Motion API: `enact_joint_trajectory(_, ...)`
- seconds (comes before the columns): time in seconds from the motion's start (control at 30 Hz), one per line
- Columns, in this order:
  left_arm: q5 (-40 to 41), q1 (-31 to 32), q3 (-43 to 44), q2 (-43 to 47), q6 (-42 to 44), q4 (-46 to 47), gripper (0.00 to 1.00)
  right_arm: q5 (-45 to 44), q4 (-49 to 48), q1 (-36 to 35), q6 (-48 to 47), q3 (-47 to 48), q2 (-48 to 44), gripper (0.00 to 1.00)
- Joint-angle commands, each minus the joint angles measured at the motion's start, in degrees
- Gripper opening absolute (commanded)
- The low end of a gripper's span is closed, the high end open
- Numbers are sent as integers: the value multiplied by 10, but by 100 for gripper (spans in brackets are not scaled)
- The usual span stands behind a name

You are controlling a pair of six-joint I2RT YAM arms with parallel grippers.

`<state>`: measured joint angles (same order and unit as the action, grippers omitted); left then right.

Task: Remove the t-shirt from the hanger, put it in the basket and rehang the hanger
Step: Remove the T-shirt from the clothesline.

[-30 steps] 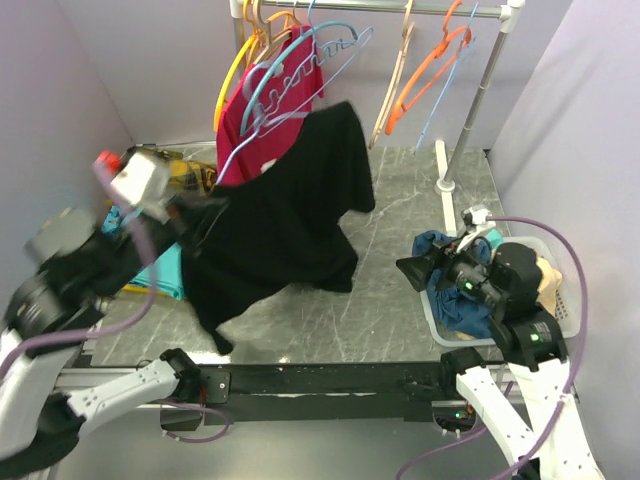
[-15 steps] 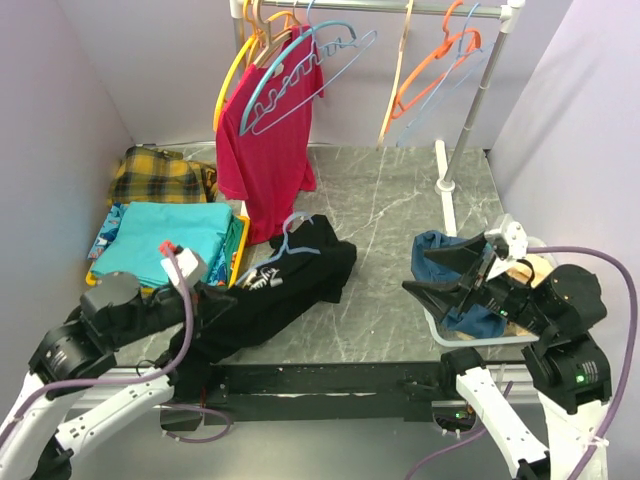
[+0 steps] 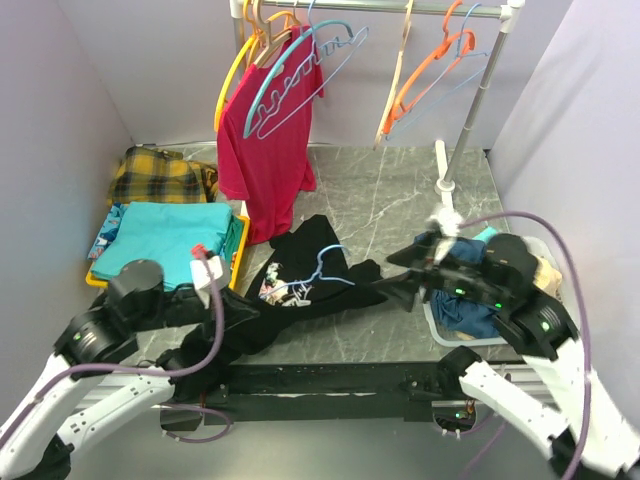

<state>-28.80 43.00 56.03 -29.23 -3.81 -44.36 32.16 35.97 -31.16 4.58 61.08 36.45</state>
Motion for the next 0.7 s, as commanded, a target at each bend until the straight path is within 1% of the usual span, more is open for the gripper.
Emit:
enact_joint_trajectory(0.0,-56,0,0,-18,5,92,1,-133,-60,-111,-8,5,59,75)
enact_joint_trajectory(0.13,-69,0,10,-37,8,95,1,-161,-93,-153,-22,4,108,77)
enact_joint_trajectory(0.2,-77,1,11,-40,14,91,1,-163,-116,-168,-26,-3,111,79)
enact_joint_trajectory(0.33,-84,0,2,-36,13,99,1,-156,-126,-185,-33,-1,128,79)
enact_joint_trajectory(0.37,-84,1,0,-35,11,103,1,-155,-127,-188,-35,-1,131,79)
enact_joint_trajectory(0.43,-85,0,-7,-34,10,110,1,-155,-130,-202,-38,1,142,74)
enact_joint_trajectory(0.47,-86,0,-8,-34,8,112,1,-150,-129,-208,-40,2,144,70)
enact_joint_trajectory(0.5,-85,1,-12,-34,7,114,1,-151,-132,-212,-41,4,146,59)
enact_joint_trajectory(0.57,-79,0,-13,-36,6,120,1,-148,-136,-225,-41,5,153,41)
enact_joint_trajectory(0.6,-78,0,-14,-38,5,122,1,-155,-138,-229,-41,7,155,24)
enact_joint_trajectory(0.63,-68,0,-14,-39,3,120,1,-161,-137,-233,-41,8,154,18)
enact_joint_trajectory(0.67,-61,1,-13,-40,1,118,1,-166,-136,-239,-40,9,154,14)
